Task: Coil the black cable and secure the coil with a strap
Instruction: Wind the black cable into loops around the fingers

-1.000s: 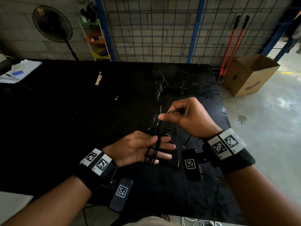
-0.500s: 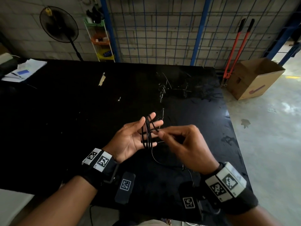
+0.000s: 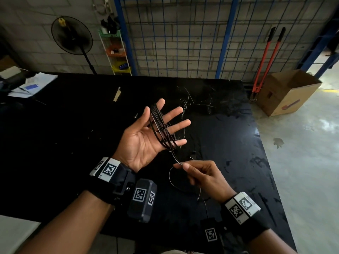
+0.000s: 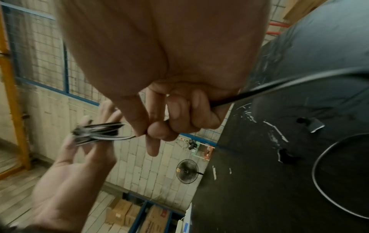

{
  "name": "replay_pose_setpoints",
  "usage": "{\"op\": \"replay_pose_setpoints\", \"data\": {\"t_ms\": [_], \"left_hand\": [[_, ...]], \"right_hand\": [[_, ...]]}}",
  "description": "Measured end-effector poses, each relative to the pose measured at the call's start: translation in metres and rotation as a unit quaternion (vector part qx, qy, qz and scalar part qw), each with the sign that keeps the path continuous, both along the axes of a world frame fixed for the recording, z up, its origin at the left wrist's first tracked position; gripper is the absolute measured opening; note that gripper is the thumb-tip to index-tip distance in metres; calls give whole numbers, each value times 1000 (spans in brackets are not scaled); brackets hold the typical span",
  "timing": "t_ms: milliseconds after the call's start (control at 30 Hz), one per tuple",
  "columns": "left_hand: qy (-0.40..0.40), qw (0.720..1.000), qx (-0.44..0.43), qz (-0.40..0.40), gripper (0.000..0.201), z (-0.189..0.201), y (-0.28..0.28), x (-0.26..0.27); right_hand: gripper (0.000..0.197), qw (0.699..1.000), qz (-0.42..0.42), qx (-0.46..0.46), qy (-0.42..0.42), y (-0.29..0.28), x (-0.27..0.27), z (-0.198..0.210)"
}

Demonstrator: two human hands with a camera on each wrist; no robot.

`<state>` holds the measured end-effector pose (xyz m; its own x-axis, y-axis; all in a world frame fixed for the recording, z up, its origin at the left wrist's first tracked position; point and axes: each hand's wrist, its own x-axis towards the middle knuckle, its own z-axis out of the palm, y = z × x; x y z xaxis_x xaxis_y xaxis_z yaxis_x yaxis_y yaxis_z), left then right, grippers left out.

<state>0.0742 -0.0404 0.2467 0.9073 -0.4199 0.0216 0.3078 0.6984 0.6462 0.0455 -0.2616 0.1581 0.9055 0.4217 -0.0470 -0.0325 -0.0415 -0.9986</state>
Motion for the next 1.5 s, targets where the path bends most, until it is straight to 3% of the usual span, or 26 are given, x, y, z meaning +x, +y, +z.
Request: {"op": "replay_pose_setpoints", "data": {"t_ms": [167,267,367,500,633,800,1000,1200,1300,1400,1500], "left_hand": [[-20,995,-17,-97,41,8,8,-7],[-26,987,-19,-157,41,5,5,-18],[-20,980,24,-197,41,1,-4,-29],[-29,964,154,-217,43,-13,-12,-41],[10,944,289,-160,50,-26,-12,-44],[8,926,361,-109,45,-35,-7,-41],[9,930,366,-39,51,-39,-2,-38],[15,941,335,50,46,-36,-5,-30],[-8,930,360,73,39,-33,-10,-28],[-55,905,416,73,45,-31,-13,-28],[-99,892,437,67,34,-33,-15,-28]], "right_hand": [[33,996,-82,-34,14,-16,15,-16],[30,996,-71,-42,24,-22,28,-13],[52,996,-59,-72,0,-20,39,0],[44,989,-70,-122,-38,-17,53,30],[34,984,-45,-162,-59,-15,51,72],[30,983,-29,-163,-74,-9,26,97],[13,979,-50,-153,-122,-3,5,91],[19,988,-62,-51,-131,4,-15,71],[21,988,-72,-16,-134,7,-21,67],[21,988,-90,34,-119,3,-18,71],[22,988,-103,49,-102,-3,-12,78]]}}
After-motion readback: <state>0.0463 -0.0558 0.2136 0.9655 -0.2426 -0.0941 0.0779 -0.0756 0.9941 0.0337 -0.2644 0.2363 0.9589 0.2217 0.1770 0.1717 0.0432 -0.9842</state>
